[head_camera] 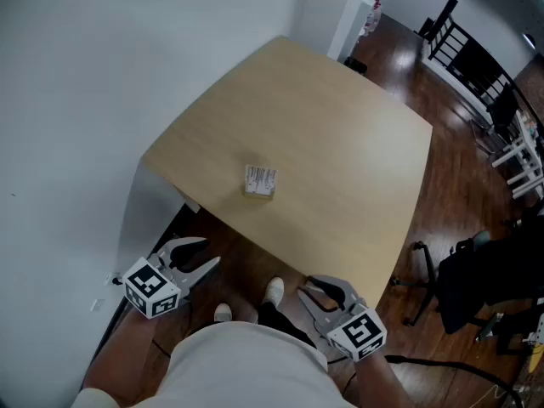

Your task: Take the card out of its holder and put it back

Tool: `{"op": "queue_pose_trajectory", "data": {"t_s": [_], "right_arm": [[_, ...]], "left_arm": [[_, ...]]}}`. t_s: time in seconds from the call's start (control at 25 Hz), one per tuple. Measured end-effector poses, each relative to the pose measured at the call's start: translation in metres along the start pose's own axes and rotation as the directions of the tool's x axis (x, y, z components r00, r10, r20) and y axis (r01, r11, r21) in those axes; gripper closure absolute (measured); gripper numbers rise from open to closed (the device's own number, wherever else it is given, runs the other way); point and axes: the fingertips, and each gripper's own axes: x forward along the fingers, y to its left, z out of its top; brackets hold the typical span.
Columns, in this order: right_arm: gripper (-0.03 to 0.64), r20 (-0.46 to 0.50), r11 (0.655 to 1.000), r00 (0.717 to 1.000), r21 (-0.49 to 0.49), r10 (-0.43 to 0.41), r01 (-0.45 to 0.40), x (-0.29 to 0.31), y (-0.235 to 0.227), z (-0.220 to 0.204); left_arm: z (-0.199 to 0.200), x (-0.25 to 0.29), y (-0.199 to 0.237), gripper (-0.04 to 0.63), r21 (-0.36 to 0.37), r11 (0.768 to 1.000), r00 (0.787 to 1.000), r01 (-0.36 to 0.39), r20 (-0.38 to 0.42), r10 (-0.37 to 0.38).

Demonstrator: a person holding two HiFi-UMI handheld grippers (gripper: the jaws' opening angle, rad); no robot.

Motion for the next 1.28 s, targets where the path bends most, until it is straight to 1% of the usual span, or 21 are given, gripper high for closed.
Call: {"op": "queue_pose_trajectory", "data": {"t_s": [0.12, 0.28, 0.44, 0.56, 0.64, 0.76, 0.88, 1.04, 1.16, 1.28], "right_arm": [[0.499, -0.002, 0.999, 1.0, -0.039, 0.029, -0.029, 0.001, -0.042, 0.007], [0.5, -0.011, 0.999, 0.999, -0.032, 0.033, -0.034, 0.0, -0.088, 0.007], [0.5, -0.007, 1.0, 1.0, -0.009, -0.008, 0.008, -0.005, -0.107, 0.012], [0.5, 0.023, 0.996, 0.997, 0.053, -0.074, 0.073, -0.009, -0.121, 0.023], [0.5, 0.035, 0.989, 0.992, 0.09, -0.12, 0.116, -0.012, -0.126, 0.026], [0.499, 0.027, 0.977, 0.984, 0.119, -0.179, 0.174, -0.011, -0.128, 0.025], [0.5, 0.019, 0.967, 0.975, 0.139, -0.22, 0.215, -0.01, -0.124, 0.029], [0.5, -0.001, 0.949, 0.963, 0.168, -0.269, 0.265, -0.001, -0.122, 0.032], [0.5, -0.016, 0.938, 0.955, 0.181, -0.296, 0.294, 0.004, -0.118, 0.033], [0.499, -0.021, 0.928, 0.947, 0.19, -0.322, 0.32, 0.008, -0.117, 0.036]], "left_arm": [[0.018, 0.04, 0.031, 0.436, 0.024, 0.999, 0.999, -0.039, -0.009, 0.04], [0.034, 0.085, 0.07, 0.436, 0.045, 0.996, 0.997, -0.071, -0.038, 0.072], [0.044, 0.117, 0.102, 0.436, 0.052, 0.997, 0.994, -0.058, -0.093, 0.063], [0.053, 0.143, 0.131, 0.434, 0.065, 0.997, 0.99, -0.037, -0.137, 0.046], [0.052, 0.164, 0.146, 0.433, 0.077, 0.997, 0.985, -0.003, -0.174, 0.017], [0.049, 0.187, 0.164, 0.422, 0.095, 0.994, 0.973, 0.047, -0.23, -0.024], [0.042, 0.2, 0.168, 0.42, 0.089, 0.988, 0.956, 0.128, -0.277, -0.099], [0.037, 0.213, 0.167, 0.42, 0.06, 0.968, 0.931, 0.245, -0.294, -0.218], [0.033, 0.217, 0.164, 0.426, 0.046, 0.95, 0.911, 0.309, -0.302, -0.281], [0.032, 0.219, 0.162, 0.465, 0.042, 0.931, 0.893, 0.362, -0.3, -0.334]]}}
